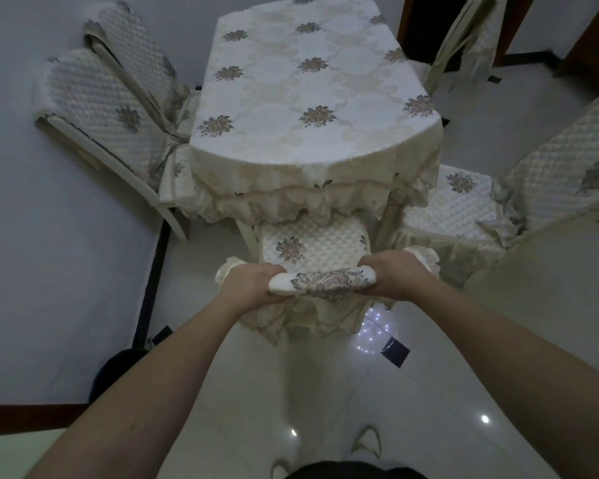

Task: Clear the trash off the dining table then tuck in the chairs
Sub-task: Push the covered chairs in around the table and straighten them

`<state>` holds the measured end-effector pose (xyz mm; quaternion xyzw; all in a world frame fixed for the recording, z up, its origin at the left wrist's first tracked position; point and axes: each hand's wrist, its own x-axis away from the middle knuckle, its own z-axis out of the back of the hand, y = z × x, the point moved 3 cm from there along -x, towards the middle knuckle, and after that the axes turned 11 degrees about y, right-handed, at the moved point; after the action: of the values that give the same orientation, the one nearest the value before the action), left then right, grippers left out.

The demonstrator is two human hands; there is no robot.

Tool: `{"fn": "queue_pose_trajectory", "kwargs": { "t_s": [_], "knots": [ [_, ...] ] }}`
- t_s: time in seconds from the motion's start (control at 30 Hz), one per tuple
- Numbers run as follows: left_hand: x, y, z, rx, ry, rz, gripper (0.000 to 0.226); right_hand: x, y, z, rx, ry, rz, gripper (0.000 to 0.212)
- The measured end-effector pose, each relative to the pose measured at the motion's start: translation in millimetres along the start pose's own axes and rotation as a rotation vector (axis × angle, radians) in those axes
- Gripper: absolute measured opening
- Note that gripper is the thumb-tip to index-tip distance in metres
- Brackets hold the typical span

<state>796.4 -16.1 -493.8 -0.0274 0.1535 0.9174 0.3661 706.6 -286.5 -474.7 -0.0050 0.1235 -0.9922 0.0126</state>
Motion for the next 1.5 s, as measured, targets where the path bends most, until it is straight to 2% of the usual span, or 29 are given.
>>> {"fn": "queue_pose_trajectory", "kwargs": {
  "t_s": [0.2,0.37,0.57,0.8,1.5],
  "knots": [
    [-27,-9,-2,0.03,-0.027,0.067,0.038,-27,16,-2,-0.03,0.074,0.078,0.041],
    [-50,-17,0,-0.058,-0.106,0.116,0.044,-47,21,0,-0.032,0.081,0.085,0.036],
    [-68,-23,-3,-0.182,-0.15,0.284,0.049,-70,30,2,-0.036,0.093,0.091,0.039],
    [-84,-30,-2,-0.189,-0.197,0.354,0.051,-88,32,4,-0.028,0.098,0.079,0.041],
    [-99,-32,-4,-0.196,-0.127,0.412,0.043,-108,44,2,-0.095,0.089,0.132,0.034]
  ]
}}
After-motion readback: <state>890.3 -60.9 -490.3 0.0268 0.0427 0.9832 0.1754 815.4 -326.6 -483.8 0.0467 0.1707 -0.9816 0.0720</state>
